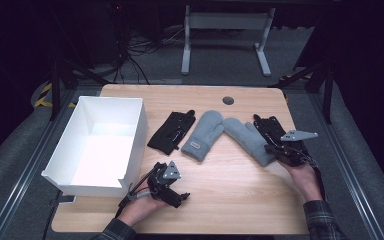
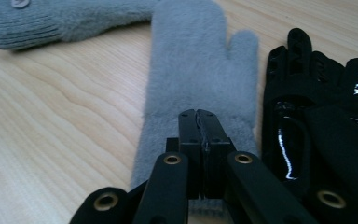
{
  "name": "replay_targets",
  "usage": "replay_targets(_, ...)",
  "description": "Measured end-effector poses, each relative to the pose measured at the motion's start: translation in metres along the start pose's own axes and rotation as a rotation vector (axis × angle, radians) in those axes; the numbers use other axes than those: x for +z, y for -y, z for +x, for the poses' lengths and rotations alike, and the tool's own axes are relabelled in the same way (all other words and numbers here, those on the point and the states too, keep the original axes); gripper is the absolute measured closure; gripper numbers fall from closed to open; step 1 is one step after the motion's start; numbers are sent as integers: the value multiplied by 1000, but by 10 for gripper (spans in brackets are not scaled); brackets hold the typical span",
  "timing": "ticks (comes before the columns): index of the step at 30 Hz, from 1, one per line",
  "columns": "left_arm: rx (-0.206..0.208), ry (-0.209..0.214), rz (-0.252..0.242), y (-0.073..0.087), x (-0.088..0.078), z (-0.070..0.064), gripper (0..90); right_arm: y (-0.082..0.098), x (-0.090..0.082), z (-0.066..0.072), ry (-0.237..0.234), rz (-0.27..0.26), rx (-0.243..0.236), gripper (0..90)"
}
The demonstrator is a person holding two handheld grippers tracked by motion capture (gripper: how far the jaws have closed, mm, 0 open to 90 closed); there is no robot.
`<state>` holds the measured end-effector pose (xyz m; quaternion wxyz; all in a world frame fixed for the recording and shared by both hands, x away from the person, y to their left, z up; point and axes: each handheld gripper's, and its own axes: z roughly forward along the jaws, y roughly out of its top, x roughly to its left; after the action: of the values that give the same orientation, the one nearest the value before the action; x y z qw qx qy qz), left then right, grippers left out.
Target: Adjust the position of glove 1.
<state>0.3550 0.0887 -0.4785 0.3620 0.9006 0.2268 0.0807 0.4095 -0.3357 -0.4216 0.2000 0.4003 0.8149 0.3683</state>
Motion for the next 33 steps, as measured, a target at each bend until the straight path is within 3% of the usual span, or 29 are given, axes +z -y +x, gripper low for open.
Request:
replay_targets(5, -1, 0, 0, 0, 0, 0, 0, -1, 9, -9, 25, 30, -2, 900)
replay_targets(13, -1, -1, -1, 0, 0, 0, 0, 2, 23, -12, 12, 68, -6, 900)
replay_targets(20, -3, -3, -2, 0, 0, 0, 0, 3, 21, -8, 6, 79, -26, 900)
replay_targets(33, -6, -6, -1, 0, 0, -1, 1, 5, 13, 10, -54, 104, -73, 900)
